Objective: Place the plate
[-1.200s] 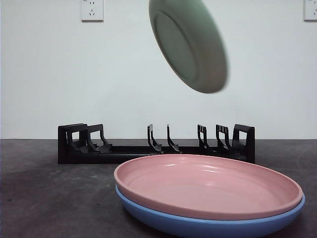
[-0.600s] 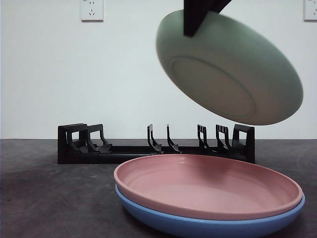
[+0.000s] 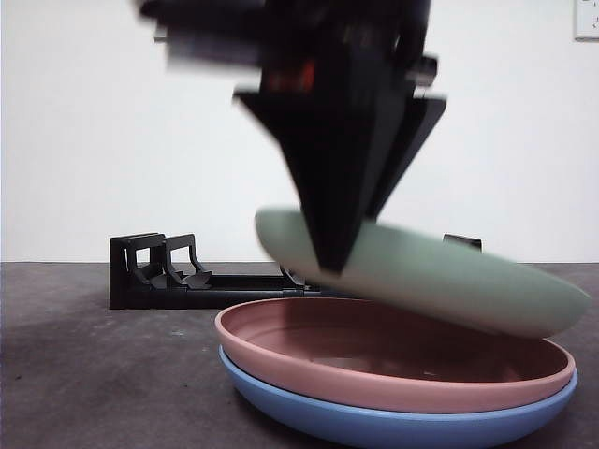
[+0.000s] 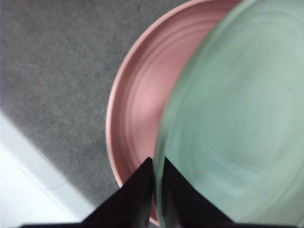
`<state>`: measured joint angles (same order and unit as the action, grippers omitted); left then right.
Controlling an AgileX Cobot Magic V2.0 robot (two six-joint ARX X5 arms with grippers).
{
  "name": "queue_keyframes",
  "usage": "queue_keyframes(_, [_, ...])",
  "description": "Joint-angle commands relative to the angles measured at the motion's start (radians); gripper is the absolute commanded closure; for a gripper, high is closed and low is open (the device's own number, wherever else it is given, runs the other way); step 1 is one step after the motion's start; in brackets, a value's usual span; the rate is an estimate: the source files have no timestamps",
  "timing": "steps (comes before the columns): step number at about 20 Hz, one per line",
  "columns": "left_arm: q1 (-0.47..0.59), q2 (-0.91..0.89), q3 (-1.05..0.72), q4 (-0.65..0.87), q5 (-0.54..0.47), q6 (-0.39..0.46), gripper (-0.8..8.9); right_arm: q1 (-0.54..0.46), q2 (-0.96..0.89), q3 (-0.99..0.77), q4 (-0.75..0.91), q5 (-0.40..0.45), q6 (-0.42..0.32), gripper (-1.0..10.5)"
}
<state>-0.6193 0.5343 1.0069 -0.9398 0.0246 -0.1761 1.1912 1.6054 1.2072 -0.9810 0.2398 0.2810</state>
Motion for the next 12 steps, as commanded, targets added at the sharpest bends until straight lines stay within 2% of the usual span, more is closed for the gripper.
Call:
queue_keyframes(1, [-0.005,0.001,0.018,0.011,-0.003,0.007,3.14,0.018,0.050,0.009,0.009,0.005,0.029,9.4])
queue_keyframes(4, [-0.005,0.001,0.018,0.011,-0.003,0.007,3.14,0.037,0.066,0.009,0.030,0.004,0.035,9.3])
queue_keyframes(8, [-0.005,0.001,0.018,0.012,-0.003,0.008,3.14,0.047,0.066,0.010,0.031,0.003,0.056,7.3])
queue_keyframes(12, [-0.005,0.001,0.018,0.012,-0.003,0.012,3.14,0.047,0.066,0.027,-0.003,0.005,0.073,6.1])
